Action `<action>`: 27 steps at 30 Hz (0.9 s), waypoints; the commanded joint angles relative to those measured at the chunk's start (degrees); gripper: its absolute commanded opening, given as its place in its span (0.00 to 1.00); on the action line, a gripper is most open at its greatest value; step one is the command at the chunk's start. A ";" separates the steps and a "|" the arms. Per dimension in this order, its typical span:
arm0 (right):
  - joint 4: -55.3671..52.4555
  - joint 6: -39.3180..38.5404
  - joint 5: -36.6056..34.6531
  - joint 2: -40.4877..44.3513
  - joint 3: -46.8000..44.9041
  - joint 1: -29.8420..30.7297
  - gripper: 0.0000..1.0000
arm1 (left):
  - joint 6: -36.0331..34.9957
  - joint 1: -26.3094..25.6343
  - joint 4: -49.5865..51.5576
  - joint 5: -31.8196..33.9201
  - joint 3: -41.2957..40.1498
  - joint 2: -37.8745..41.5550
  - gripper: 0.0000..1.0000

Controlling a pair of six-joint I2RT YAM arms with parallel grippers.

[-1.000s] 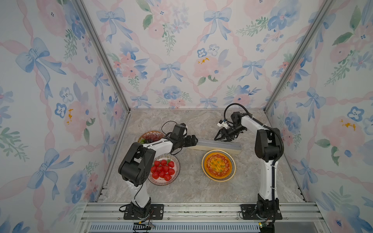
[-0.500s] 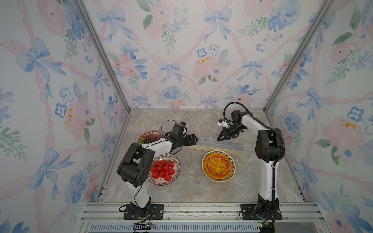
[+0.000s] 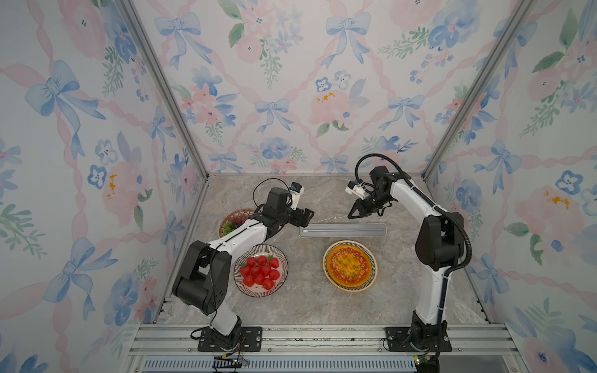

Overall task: Wrap the plate with plastic wrap
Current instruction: Pull the plastic wrap from the plastic wrap cutting box.

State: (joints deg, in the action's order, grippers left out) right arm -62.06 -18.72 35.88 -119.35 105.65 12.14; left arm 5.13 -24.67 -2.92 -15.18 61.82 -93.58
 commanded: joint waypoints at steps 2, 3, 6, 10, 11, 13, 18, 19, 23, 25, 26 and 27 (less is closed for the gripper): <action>0.37 -1.93 -0.28 1.78 0.38 0.34 0.00 | -10.93 0.15 1.17 -4.76 3.02 -2.44 0.89; -0.01 -2.02 -0.45 1.46 0.64 0.34 0.00 | -11.38 0.14 1.26 -5.65 3.73 -3.64 0.89; -0.35 -2.11 -0.82 1.11 0.95 0.30 0.00 | -13.13 0.14 1.60 -9.73 6.30 -7.33 0.89; 0.00 -1.94 -0.95 1.30 0.79 0.30 0.00 | -14.53 0.15 2.16 -14.03 10.10 -12.89 0.84; 0.02 -1.93 -0.99 1.24 0.79 0.31 0.00 | -14.58 0.10 2.43 -14.89 11.20 -14.30 0.82; -0.03 -1.85 -1.18 1.01 0.95 0.27 0.00 | -14.84 0.06 3.03 -16.87 13.09 -16.74 0.77; 0.47 -1.43 -1.09 0.97 0.75 0.27 0.00 | -15.14 -0.12 4.08 -20.49 15.88 -21.28 0.72; 0.67 -1.32 -1.06 0.92 0.64 0.24 0.00 | -15.19 -0.17 4.31 -20.92 16.20 -21.86 0.71; 0.90 -1.14 -0.95 0.66 0.58 0.25 0.00 | -15.44 -0.45 4.76 -22.60 16.79 -23.88 0.62; 1.20 -1.14 -0.91 0.61 0.54 0.20 0.00 | -15.46 -0.43 5.09 -23.61 17.31 -24.72 0.52; 1.22 -1.21 -0.93 0.51 0.46 0.21 0.00 | -15.41 -0.50 5.42 -24.07 17.57 -25.13 0.44; 1.26 -1.23 -0.97 0.52 0.52 0.17 0.00 | -15.42 -0.49 5.60 -24.23 17.75 -25.40 0.37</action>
State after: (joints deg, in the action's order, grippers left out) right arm -60.64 -19.73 35.00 -119.33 105.65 12.19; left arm -9.74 -24.77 0.97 -36.62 78.22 -117.71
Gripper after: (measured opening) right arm 0.047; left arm 0.414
